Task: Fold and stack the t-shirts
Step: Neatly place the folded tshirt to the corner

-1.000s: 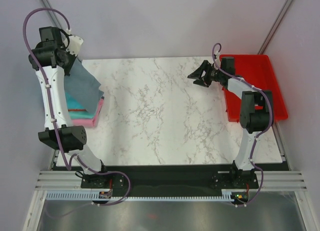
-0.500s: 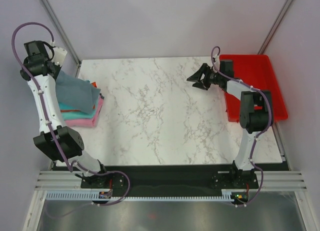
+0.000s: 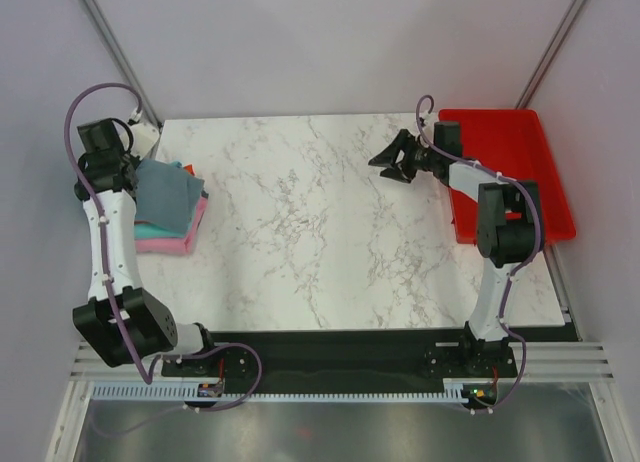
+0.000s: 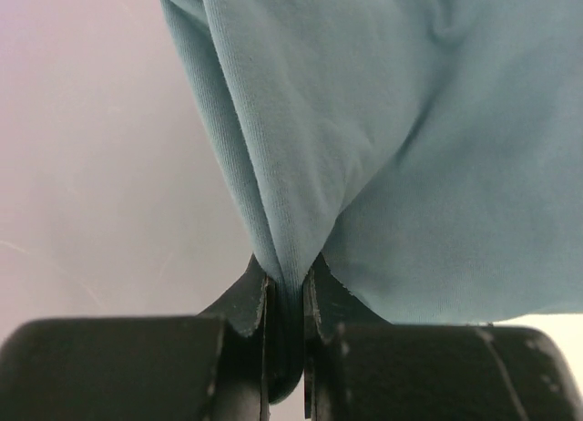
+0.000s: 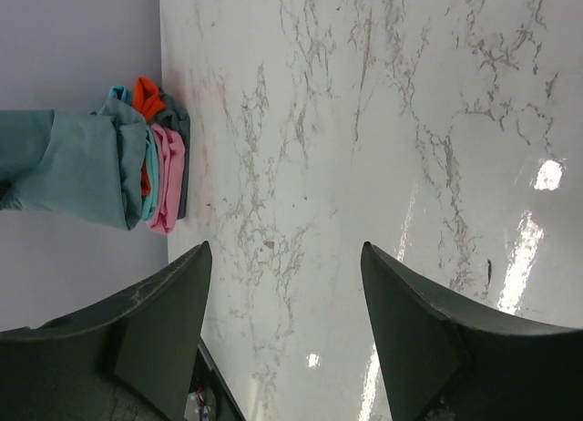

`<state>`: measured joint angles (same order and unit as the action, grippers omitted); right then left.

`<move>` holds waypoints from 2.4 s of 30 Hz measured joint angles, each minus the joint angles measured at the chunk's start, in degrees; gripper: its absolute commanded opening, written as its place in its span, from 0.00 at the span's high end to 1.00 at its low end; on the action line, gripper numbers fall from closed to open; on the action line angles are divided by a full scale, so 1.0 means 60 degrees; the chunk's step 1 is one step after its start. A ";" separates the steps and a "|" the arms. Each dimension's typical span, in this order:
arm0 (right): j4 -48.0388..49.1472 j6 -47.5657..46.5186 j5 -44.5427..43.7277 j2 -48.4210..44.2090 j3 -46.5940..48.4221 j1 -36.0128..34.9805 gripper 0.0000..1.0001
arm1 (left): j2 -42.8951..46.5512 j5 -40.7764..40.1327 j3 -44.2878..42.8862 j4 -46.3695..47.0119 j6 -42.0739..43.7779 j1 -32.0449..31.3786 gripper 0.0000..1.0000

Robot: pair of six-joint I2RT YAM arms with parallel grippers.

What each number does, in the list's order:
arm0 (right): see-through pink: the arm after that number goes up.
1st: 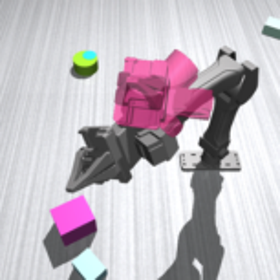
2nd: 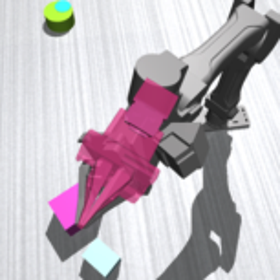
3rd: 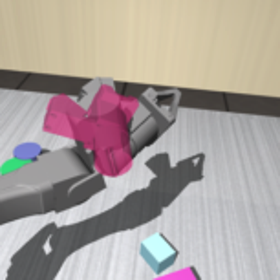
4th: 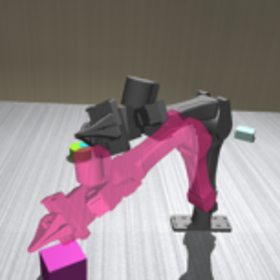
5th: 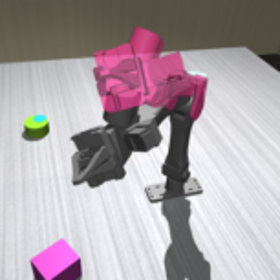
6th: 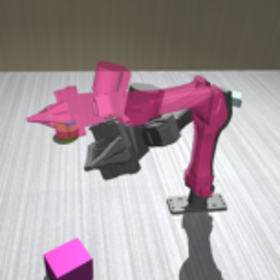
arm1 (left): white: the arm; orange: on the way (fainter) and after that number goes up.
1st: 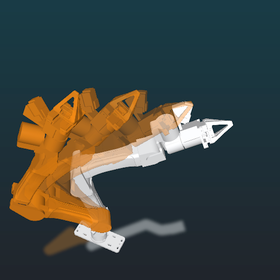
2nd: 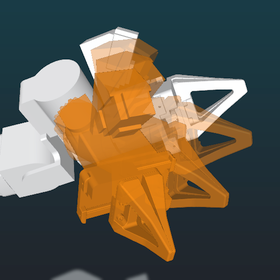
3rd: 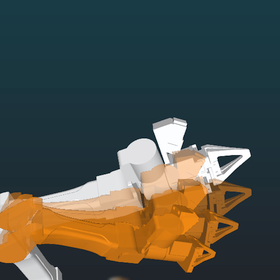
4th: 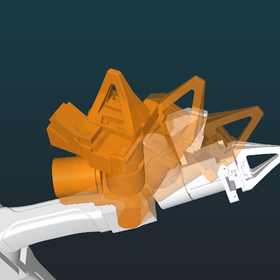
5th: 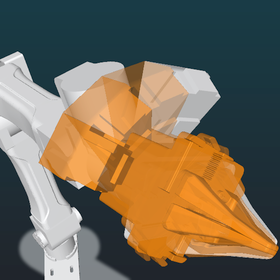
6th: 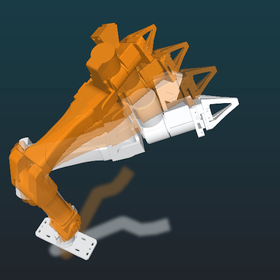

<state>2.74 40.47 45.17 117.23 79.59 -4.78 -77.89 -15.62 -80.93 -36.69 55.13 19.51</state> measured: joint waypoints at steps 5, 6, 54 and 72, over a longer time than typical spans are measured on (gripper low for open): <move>-0.0007 -0.0036 -0.0004 -0.0015 -0.0215 -0.0146 0.25 | -0.0102 -0.0208 0.0798 0.0823 0.0342 0.0004 0.98; -0.0011 -0.0040 -0.0007 -0.0018 -0.0248 -0.0171 0.25 | -0.0175 -0.0240 0.0911 0.0929 0.0382 0.0004 0.98; -0.0685 -0.1537 -0.0758 -0.0372 -0.0382 -0.0987 0.25 | -0.2597 0.0474 0.1836 0.8411 0.1224 0.0244 0.98; -0.0856 -0.1639 -0.0841 -0.0372 -0.0149 -0.0991 0.24 | -0.2575 0.0364 0.2160 0.8342 0.1217 0.0244 0.98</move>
<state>-2.39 30.63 40.12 115.00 78.70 -10.72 -93.34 -13.43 -67.96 13.37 62.43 20.97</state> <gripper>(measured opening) 0.753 0.116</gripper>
